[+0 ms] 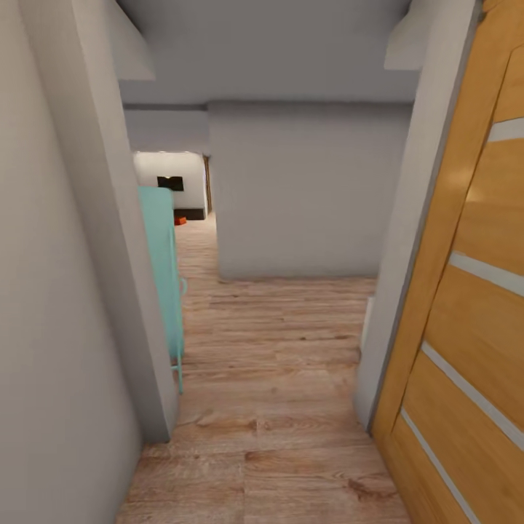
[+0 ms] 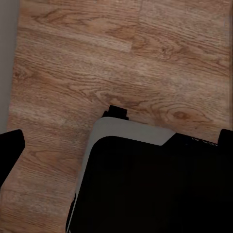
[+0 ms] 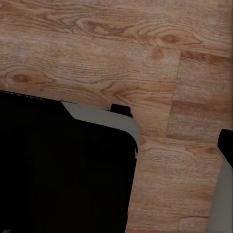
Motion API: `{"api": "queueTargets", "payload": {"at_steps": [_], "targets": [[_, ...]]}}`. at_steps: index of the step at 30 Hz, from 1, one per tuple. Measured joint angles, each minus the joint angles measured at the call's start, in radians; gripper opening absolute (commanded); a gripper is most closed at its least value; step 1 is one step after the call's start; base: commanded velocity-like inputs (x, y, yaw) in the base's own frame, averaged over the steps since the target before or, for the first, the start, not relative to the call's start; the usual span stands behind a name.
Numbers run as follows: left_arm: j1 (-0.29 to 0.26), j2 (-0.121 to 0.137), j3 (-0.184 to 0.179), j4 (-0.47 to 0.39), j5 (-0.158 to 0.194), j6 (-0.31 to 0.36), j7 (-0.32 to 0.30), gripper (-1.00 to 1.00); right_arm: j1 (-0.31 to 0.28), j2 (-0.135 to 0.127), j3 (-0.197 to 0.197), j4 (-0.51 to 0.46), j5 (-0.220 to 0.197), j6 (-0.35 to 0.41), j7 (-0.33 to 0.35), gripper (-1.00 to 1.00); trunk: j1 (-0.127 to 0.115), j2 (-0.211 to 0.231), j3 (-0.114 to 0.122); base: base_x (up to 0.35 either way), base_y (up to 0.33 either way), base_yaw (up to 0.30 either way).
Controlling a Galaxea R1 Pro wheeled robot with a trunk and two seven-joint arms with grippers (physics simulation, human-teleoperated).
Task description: Move the two storage containers from the living room to the garage. In the garage, place one container on the floor and stack the other container on top of it (either order is fine).
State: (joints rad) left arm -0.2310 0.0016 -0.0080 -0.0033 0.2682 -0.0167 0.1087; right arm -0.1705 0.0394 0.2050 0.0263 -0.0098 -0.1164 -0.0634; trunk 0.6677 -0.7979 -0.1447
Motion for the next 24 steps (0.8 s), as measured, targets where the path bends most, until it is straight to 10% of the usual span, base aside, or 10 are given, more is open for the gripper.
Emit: {"api": "queueTargets", "payload": {"at_steps": [24], "targets": [[0.000,0.003,0.000,0.000,0.002,0.001,0.000,1.00,0.000,0.000,0.000,0.000,0.001,0.001,0.000,1.00,0.000,0.000,0.000,0.321,-0.050,0.000]]}}
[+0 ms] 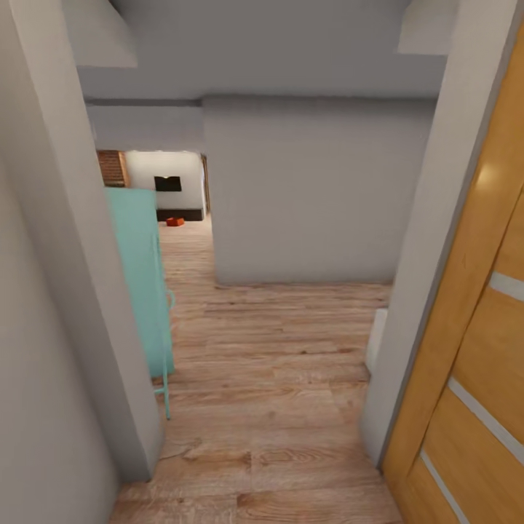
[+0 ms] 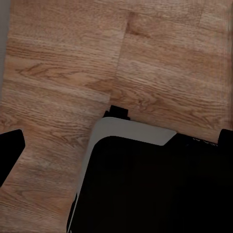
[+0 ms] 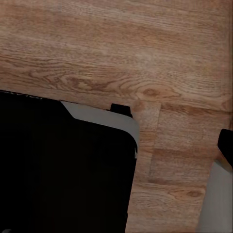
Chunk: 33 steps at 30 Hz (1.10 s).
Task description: Move the two storage containers from the living room to the garage. In the garage, place one container on the floor and stack the other container on top of it (either order is fine).
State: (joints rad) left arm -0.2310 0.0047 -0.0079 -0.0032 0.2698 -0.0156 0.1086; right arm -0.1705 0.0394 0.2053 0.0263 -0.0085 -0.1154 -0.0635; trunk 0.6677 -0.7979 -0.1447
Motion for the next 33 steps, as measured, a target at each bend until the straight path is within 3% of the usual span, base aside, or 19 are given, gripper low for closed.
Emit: {"api": "queueTargets", "payload": {"at_steps": [33], "targets": [[0.000,0.000,0.000,0.001,0.003,-0.001,0.000,1.00,0.000,0.000,0.002,0.000,0.000,0.000,0.000,1.00,0.000,0.000,0.000,0.322,-0.009,0.000]]}}
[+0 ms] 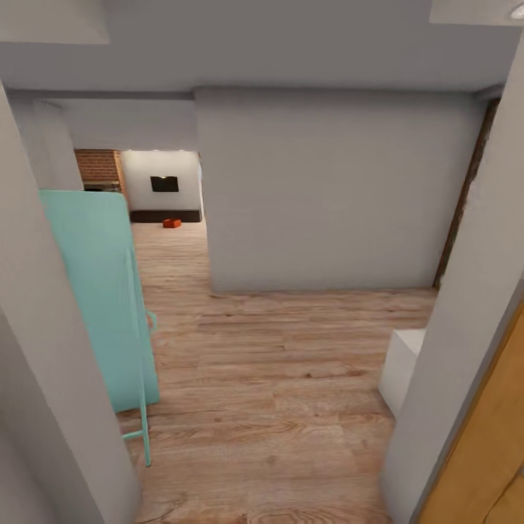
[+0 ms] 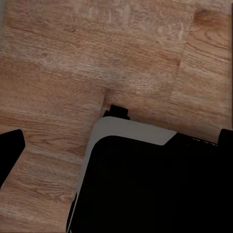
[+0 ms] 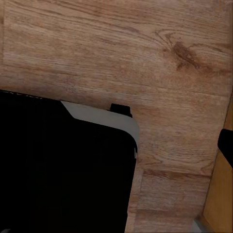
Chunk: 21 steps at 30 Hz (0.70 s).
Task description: Move the two storage containers from the living room to the garage. In the garage, place one container on the floor and stack the other container on top of it (either order is fine).
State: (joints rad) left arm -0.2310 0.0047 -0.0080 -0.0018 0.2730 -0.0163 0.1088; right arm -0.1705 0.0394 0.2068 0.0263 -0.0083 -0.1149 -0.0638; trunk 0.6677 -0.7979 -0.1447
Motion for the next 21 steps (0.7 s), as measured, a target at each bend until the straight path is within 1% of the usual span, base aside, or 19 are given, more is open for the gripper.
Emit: {"api": "queueTargets", "payload": {"at_steps": [21], "targets": [[0.000,0.000,0.000,0.000,0.000,0.000,0.000,1.00,0.000,0.000,0.000,0.000,0.000,0.000,-0.001,1.00,0.000,0.000,0.000,0.323,0.000,0.000]]}}
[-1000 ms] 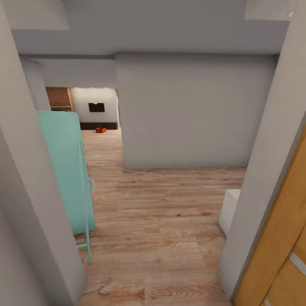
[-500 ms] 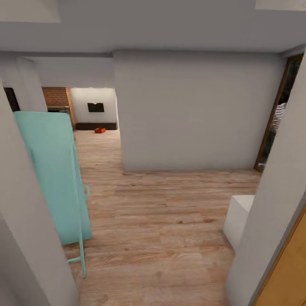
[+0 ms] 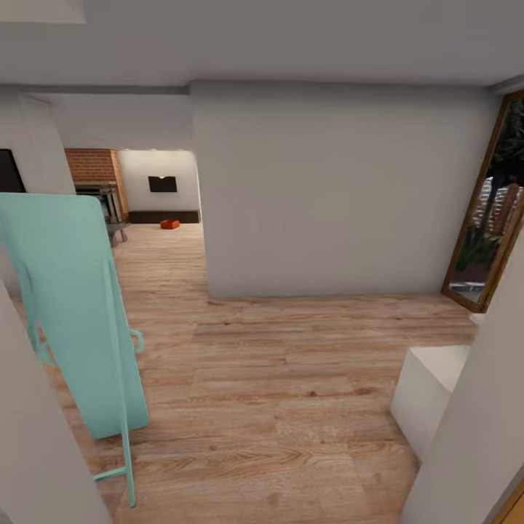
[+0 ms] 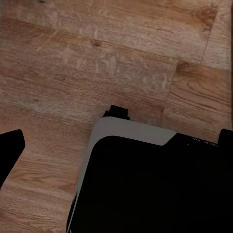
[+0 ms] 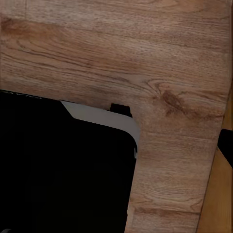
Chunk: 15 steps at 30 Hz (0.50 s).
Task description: Move the two storage containers from the living room to the garage. In the garage, place one container on the floor and stack the other container on top of it (either order is fine).
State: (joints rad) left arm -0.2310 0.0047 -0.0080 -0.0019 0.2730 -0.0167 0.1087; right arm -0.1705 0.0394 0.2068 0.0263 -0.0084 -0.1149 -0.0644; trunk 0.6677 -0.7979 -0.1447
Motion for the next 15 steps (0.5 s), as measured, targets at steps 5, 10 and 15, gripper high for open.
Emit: {"api": "queueTargets", "payload": {"at_steps": [5,10,15], "targets": [[0.000,0.000,0.000,0.000,0.000,0.000,0.000,1.00,0.000,0.000,0.000,0.000,0.000,0.000,0.000,1.00,0.000,0.000,0.000,0.323,0.000,0.000],[0.000,0.000,0.000,0.000,0.000,0.000,0.000,1.00,0.000,0.000,0.000,0.000,0.000,0.000,0.000,1.00,0.000,0.000,0.000,0.323,0.000,0.000],[0.000,0.000,0.000,0.000,0.000,0.000,0.001,1.00,0.000,0.000,0.000,0.000,0.000,0.000,0.001,1.00,0.000,0.000,0.000,0.323,0.000,0.000]]}}
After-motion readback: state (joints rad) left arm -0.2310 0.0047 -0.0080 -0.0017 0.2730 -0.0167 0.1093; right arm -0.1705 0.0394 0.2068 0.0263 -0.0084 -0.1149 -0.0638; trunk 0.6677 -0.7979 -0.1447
